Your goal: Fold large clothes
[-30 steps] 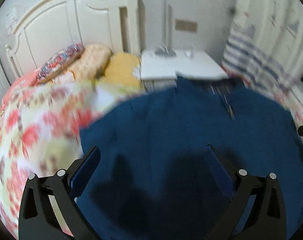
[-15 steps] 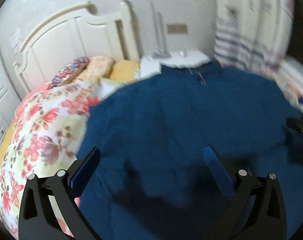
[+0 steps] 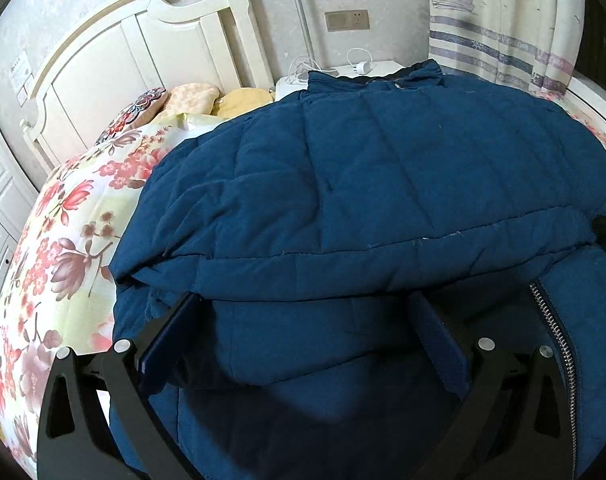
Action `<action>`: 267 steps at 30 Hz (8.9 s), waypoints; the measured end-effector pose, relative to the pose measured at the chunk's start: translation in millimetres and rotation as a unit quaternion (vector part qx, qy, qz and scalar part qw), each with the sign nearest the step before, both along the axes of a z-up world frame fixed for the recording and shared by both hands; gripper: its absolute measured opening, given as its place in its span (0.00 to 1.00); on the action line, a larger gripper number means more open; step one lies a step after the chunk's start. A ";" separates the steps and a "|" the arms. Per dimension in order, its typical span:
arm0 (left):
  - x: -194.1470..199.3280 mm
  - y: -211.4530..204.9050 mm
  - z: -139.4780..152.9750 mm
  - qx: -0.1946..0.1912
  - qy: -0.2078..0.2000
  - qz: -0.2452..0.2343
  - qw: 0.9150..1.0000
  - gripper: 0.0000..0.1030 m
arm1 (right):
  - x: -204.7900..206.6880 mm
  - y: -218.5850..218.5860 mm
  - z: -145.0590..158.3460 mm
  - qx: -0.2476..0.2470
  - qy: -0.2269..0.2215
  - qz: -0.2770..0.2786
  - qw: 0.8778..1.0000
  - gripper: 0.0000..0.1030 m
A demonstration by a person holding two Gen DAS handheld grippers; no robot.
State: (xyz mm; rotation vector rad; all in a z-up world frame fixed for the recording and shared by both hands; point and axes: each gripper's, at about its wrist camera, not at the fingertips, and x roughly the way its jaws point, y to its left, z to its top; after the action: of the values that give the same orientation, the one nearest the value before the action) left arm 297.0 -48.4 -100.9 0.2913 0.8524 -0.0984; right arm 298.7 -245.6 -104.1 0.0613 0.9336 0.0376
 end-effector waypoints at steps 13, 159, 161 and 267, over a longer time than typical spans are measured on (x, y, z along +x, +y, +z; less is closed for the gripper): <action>1.2 -1.2 -0.2 0.004 -0.002 0.001 1.000 0.96 | -1.0 -19.5 -18.9 -0.016 0.017 -0.009 1.000 0.98; -312.6 169.7 -10.7 -0.269 0.003 -0.005 0.963 0.52 | -356.4 -79.0 -25.9 0.227 -0.086 0.049 0.969 0.33; -306.6 153.3 -8.5 -0.219 0.012 -0.012 0.975 0.50 | -355.0 -78.1 -25.8 0.220 -0.083 0.046 0.971 0.21; 103.9 -5.8 92.5 -0.076 -0.068 0.049 0.994 0.96 | 104.3 63.5 80.1 -0.092 -0.066 0.086 0.990 0.40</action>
State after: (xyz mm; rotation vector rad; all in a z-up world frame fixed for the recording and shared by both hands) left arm 400.9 -54.3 -8.4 0.1114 0.7175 -0.0518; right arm 402.9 -182.1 -24.0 -0.1913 0.8046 0.1139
